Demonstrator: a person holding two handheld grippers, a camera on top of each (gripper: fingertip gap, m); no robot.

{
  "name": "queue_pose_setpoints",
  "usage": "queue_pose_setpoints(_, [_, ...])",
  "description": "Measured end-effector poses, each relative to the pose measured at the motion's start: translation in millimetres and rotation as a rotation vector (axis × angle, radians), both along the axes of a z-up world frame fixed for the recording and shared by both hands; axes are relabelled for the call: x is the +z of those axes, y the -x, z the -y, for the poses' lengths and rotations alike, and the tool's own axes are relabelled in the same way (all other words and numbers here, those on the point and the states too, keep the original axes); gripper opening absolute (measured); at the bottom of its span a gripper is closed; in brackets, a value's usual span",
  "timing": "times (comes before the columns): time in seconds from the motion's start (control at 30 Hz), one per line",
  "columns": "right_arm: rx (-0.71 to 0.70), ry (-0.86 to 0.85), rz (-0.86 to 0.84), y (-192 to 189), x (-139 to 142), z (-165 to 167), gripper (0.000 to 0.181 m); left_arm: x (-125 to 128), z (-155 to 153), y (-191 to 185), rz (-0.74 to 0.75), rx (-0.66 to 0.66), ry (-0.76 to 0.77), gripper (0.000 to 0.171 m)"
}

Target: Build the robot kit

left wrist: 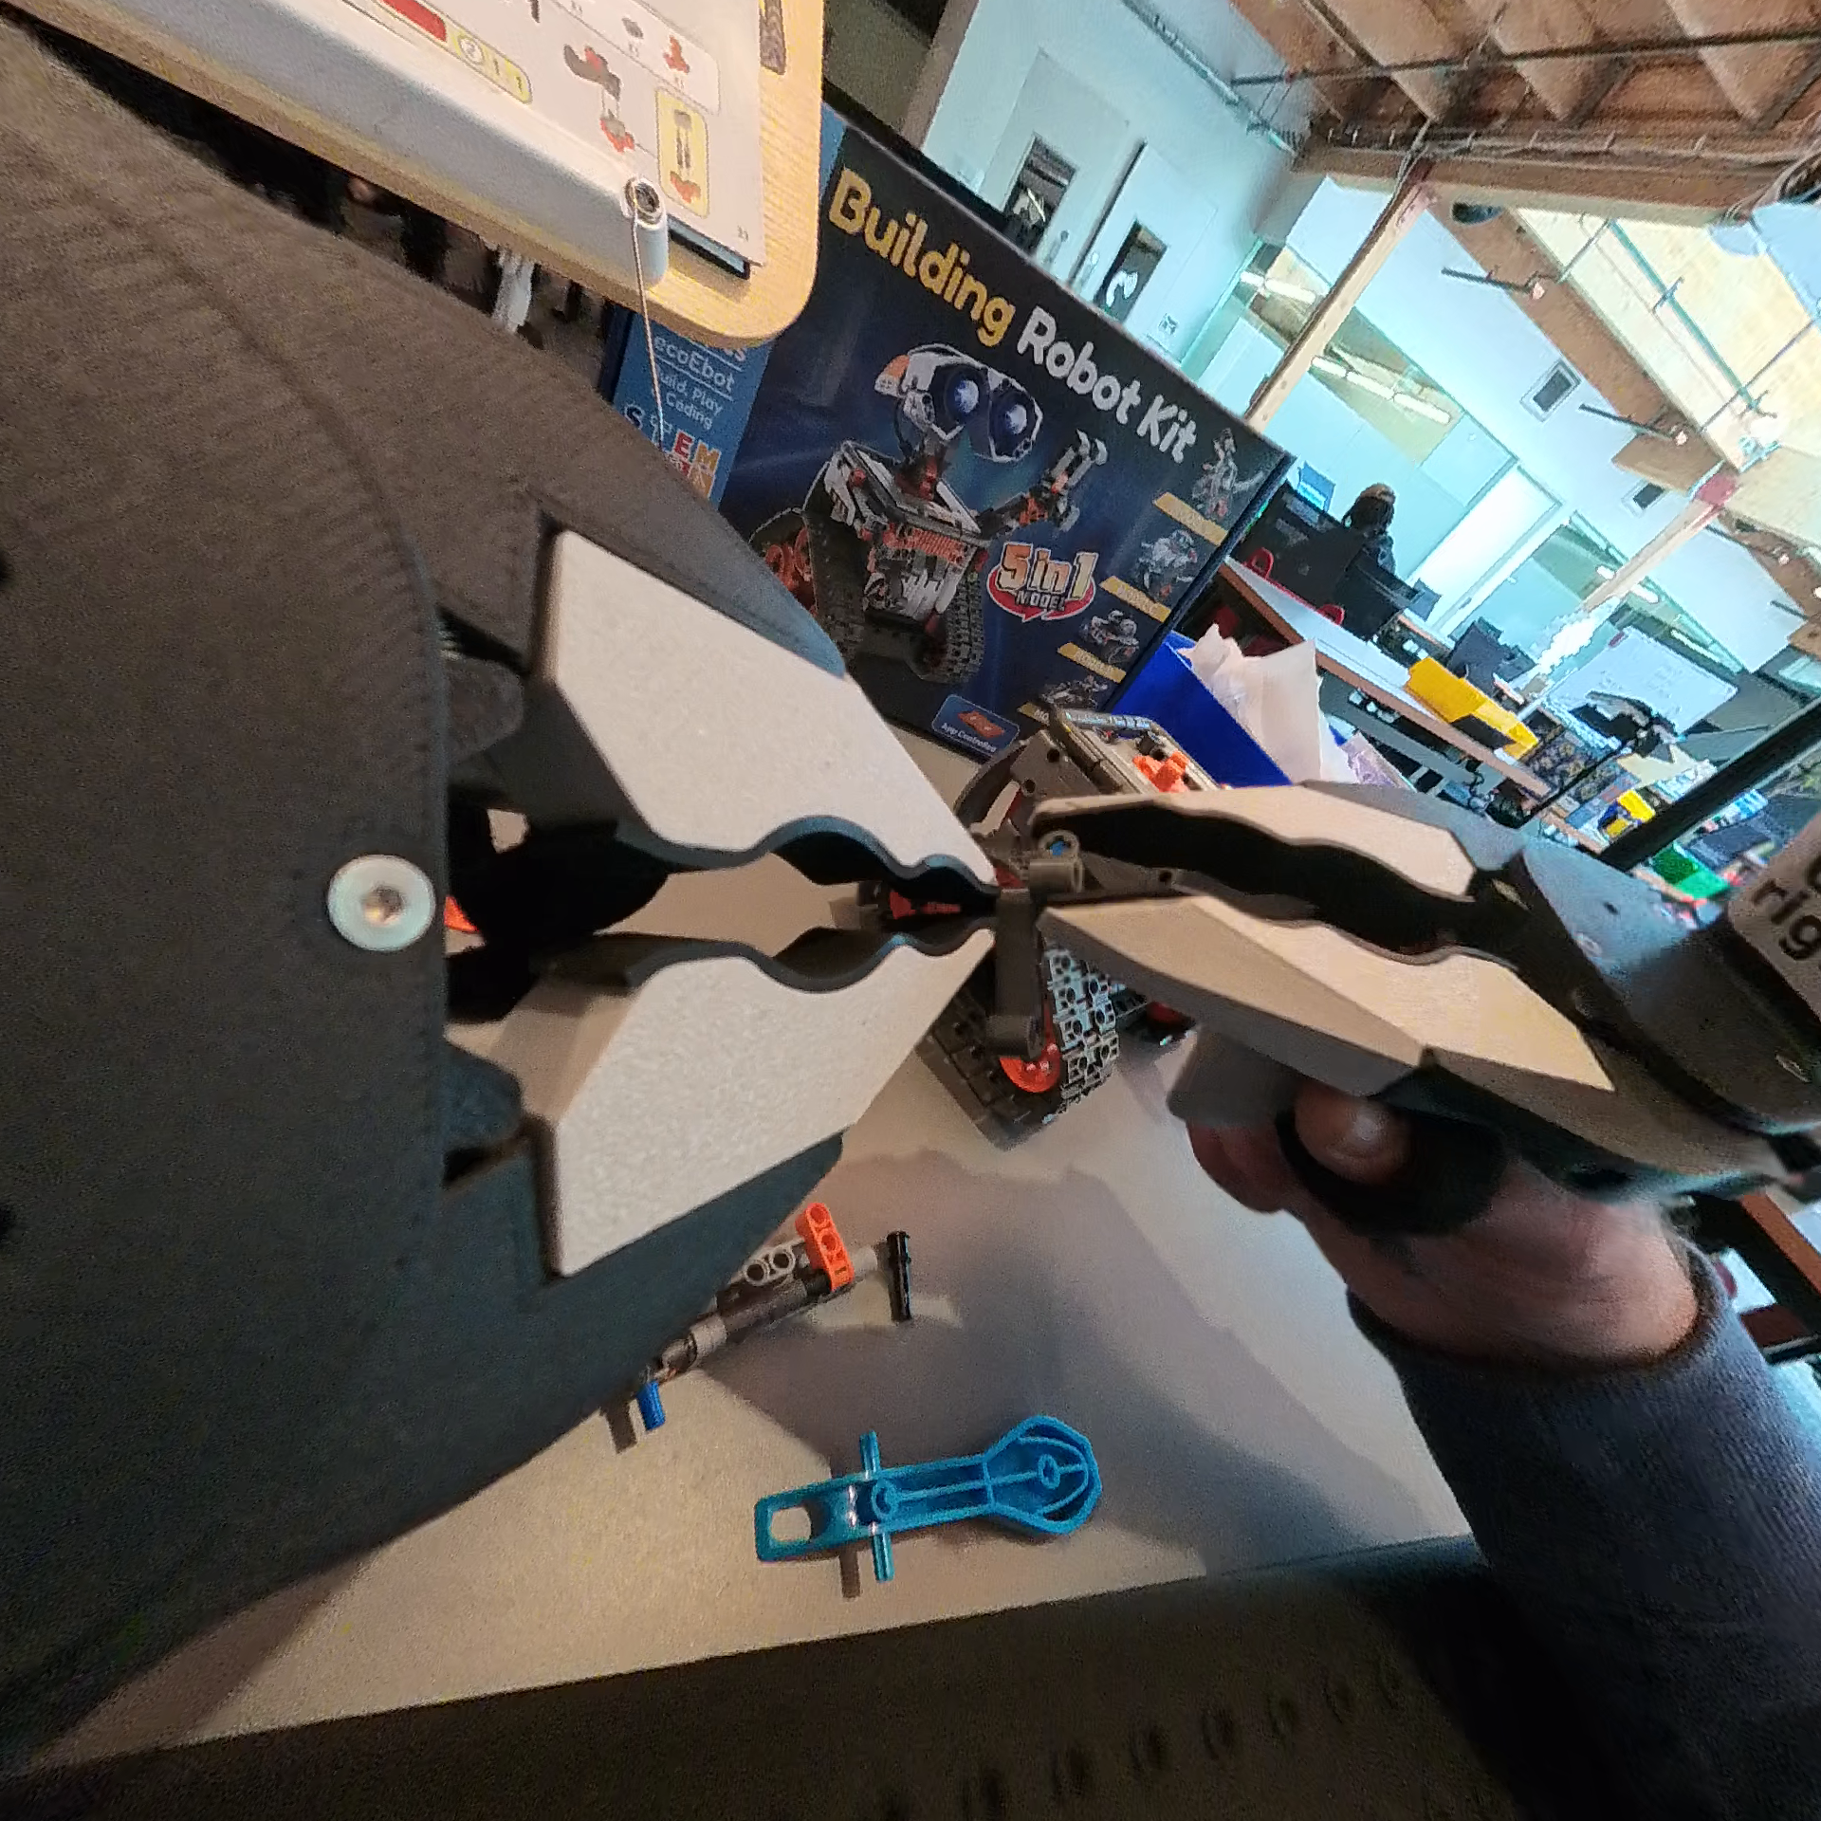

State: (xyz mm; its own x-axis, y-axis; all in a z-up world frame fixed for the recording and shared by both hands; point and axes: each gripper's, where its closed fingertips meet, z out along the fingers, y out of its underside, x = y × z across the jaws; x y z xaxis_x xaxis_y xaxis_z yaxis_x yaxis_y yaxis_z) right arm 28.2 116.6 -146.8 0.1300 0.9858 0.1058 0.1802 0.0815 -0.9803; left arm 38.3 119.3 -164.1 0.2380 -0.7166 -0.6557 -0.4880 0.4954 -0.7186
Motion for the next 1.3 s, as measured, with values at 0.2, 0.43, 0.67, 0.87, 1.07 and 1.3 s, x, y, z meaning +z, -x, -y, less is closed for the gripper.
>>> queue_pose_setpoints(0.2, [0.001,-0.074,0.041,7.8,2.9,-0.4,0.013,4.6,0.1,4.5,0.02,-0.011,0.031,0.0])
queue_pose_setpoints(0.43, [-0.036,0.018,-0.083,12.4,29.0,-15.1,0.013,23.7,-3.7,16.4,0.115,0.003,0.068,0.018])
queue_pose_setpoints(0.67, [-0.088,0.21,-0.275,14.4,53.6,-37.5,0.013,50.9,-8.0,27.4,0.139,0.15,-0.245,0.046])
queue_pose_setpoints(0.87, [-0.08,0.301,-0.335,19.8,52.0,-34.8,0.013,48.8,-9.2,21.4,0.067,0.231,-0.406,0.03])
queue_pose_setpoints(1.07, [-0.066,0.313,-0.33,25.3,47.7,-28.6,0.013,50.0,-10.8,22.6,0.056,0.251,-0.435,0.012])
queue_pose_setpoints(1.3, [-0.075,0.171,-0.234,23.8,43.9,-25.3,0.013,47.8,-8.1,23.1,0.036,0.197,-0.363,0.011])
